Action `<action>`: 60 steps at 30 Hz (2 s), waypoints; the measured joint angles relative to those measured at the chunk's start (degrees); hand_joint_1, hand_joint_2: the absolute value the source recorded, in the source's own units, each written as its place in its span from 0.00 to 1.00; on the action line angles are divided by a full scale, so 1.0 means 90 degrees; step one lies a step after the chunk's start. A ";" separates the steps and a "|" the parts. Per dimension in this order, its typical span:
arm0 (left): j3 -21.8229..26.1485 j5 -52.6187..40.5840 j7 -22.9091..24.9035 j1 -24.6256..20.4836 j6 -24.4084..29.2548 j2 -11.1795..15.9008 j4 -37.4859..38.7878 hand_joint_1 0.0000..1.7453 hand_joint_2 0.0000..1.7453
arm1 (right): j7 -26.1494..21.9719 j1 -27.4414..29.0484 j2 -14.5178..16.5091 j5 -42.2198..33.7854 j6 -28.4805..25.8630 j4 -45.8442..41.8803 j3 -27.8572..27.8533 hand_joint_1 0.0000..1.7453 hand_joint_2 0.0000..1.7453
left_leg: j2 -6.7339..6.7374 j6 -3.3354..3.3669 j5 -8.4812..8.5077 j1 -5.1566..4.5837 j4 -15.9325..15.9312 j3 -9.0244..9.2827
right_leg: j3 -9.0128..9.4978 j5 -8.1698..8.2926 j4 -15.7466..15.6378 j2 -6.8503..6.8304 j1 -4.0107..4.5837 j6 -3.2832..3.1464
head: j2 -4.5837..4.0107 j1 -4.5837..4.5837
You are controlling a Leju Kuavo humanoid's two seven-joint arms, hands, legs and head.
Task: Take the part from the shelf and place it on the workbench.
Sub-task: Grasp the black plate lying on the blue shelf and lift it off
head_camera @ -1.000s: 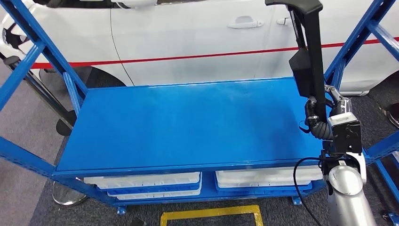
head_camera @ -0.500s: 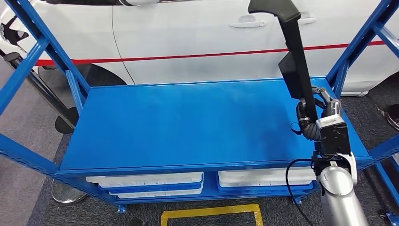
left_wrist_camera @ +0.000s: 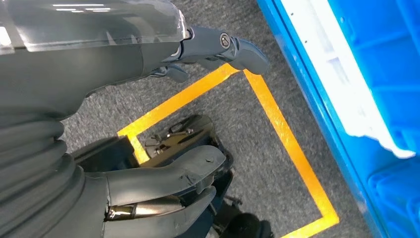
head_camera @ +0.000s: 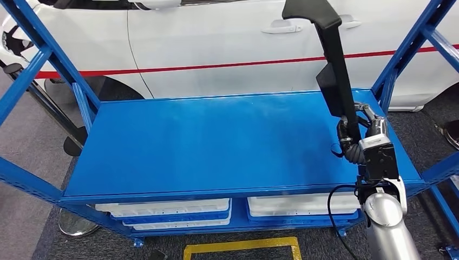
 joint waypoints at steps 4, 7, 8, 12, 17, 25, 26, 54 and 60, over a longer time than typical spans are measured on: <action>0.0000 -0.0001 0.0009 -0.0006 0.0009 0.0001 0.0000 0.00 1.00 | -0.0006 -0.0008 0.0024 0.0009 0.0002 0.0001 0.0013 1.00 1.00 | 0.0005 -0.0121 -0.0656 0.0049 0.0994 -0.0400 | -0.0015 0.0052 -0.0008 -0.0035 0.0006 -0.0098 | 0.0000 -0.0001; 0.0000 -0.0009 0.0041 0.0003 0.0021 -0.0003 0.0000 0.00 1.00 | -0.0008 0.0010 0.0064 0.0022 0.0005 0.0001 0.0074 1.00 1.00 | 0.0005 -0.0108 -0.0856 0.0067 0.1607 -0.0621 | -0.0053 0.0071 -0.0006 -0.0040 0.0049 -0.0122 | 0.0000 -0.0001; 0.0000 -0.0011 0.0046 0.0004 0.0024 -0.0004 0.0000 0.00 1.00 | -0.0008 0.0017 0.0077 0.0027 0.0005 0.0001 0.0093 1.00 1.00 | 0.0003 -0.0070 -0.0705 0.0060 0.1389 -0.0488 | -0.0057 0.0077 -0.0007 -0.0040 0.0062 -0.0124 | 0.0000 -0.0001; 0.0001 -0.0012 0.0049 -0.0017 0.0032 -0.0004 0.0000 0.00 1.00 | -0.0012 0.0018 0.0108 0.0031 0.0005 0.0002 0.0114 1.00 1.00 | -0.0006 0.0113 -0.0156 -0.0045 -0.0005 0.0243 | -0.0063 0.0134 -0.0041 -0.0042 0.0064 -0.0072 | 0.0000 0.0001; 0.0002 -0.0011 0.0051 -0.0019 0.0037 -0.0016 0.0000 0.00 1.00 | -0.0013 0.0027 0.0143 0.0031 0.0005 0.0004 0.0138 1.00 1.00 | 0.0018 0.0183 0.0117 -0.0065 -0.0379 0.0294 | -0.0129 0.0058 0.0000 -0.0039 0.0051 0.0102 | 0.0000 0.0004; 0.0006 -0.0013 0.0069 -0.0020 0.0034 -0.0025 0.0000 0.00 1.00 | -0.0012 0.0025 0.0148 0.0036 0.0005 0.0047 0.0153 1.00 1.00 | 0.0038 0.0207 0.0351 -0.0042 -0.0257 -0.0130 | 0.0127 -0.0476 0.0496 -0.0055 0.0017 0.0201 | 0.0000 0.0007; 0.0006 -0.0013 0.0072 -0.0021 0.0030 -0.0025 0.0000 0.00 1.00 | -0.0013 0.0019 0.0149 0.0044 0.0005 0.0047 0.0156 1.00 1.00 | 0.0034 0.0179 0.0358 -0.0039 -0.0188 -0.0200 | 0.0298 -0.0377 0.0218 -0.0046 0.0022 0.0188 | 0.0000 0.0006; 0.0026 -0.0031 0.0152 -0.0015 -0.0050 -0.0026 0.0000 0.00 1.00 | 0.0000 -0.0059 0.0175 0.0126 0.0010 0.0103 0.0229 1.00 1.00 | 0.0070 0.0232 0.0266 -0.0039 -0.0490 0.0172 | -0.0455 -0.0573 0.1142 -0.0053 0.0011 0.0186 | 0.0000 -0.0006; 0.0034 -0.0046 0.0154 -0.0020 -0.0044 -0.0028 0.0000 0.00 1.00 | 0.0001 -0.0069 0.0180 0.0133 0.0010 0.0118 0.0241 1.00 1.00 | 0.0062 0.0093 0.0232 -0.0064 -0.0066 -0.0182 | 0.0245 -0.0251 -0.0026 -0.0067 0.0005 0.0193 | 0.0000 0.0000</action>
